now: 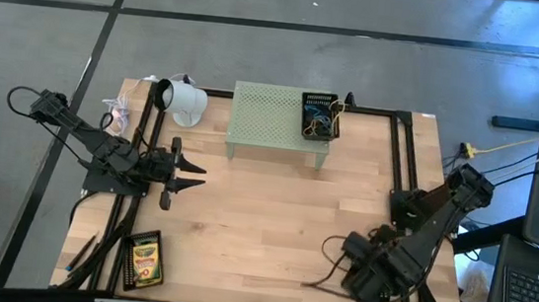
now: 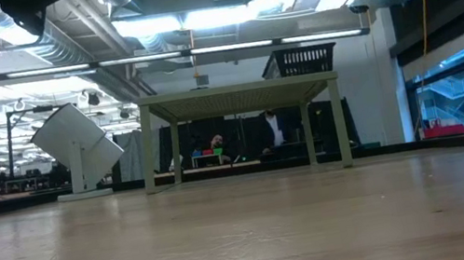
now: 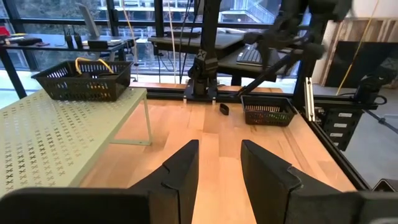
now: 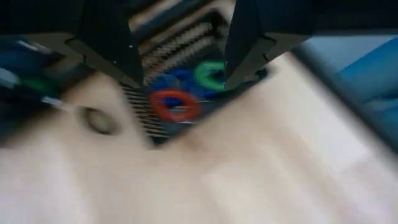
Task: Pick & Place Office Desk Supplies
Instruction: Put the black rubber band into the black bin on the shelf
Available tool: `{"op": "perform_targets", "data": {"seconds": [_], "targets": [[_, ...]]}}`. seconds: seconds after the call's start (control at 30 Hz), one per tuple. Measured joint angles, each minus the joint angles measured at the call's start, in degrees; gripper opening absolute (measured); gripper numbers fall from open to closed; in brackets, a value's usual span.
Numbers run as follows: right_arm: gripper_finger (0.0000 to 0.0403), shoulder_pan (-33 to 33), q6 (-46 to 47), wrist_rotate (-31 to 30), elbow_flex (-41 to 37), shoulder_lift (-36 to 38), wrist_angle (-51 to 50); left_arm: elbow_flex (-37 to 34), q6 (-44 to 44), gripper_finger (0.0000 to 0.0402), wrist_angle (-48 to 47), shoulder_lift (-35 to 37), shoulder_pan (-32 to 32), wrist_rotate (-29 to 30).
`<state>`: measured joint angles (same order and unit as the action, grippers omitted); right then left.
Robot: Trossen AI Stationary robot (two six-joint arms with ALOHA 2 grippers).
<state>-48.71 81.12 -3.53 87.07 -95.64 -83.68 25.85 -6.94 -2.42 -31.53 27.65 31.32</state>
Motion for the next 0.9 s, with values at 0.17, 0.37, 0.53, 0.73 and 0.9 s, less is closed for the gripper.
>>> {"op": "perform_targets", "data": {"seconds": [0.17,0.37,0.53,0.73,0.9], "targets": [[0.0233,2.6,-1.5,-0.4,-1.2,0.8,-5.4,0.0,0.0,0.0114,1.3,-0.3,0.0,0.1],[0.0233,7.5,-7.3,2.2,-10.0,5.7,-6.3,0.0,1.1,0.0114,1.4,-0.8,0.0,1.9],[0.0233,12.6,-4.2,4.5,-21.4,14.1,-5.3,0.0,5.5,0.0114,1.4,-1.1,0.0,4.6],[0.0228,17.6,13.8,7.2,-34.4,22.8,3.2,0.0,7.2,0.0114,1.4,-1.2,0.0,8.3],[0.0221,19.5,20.8,13.1,-43.4,24.8,14.4,0.0,7.4,0.0114,1.4,-1.3,0.0,10.1]]}}
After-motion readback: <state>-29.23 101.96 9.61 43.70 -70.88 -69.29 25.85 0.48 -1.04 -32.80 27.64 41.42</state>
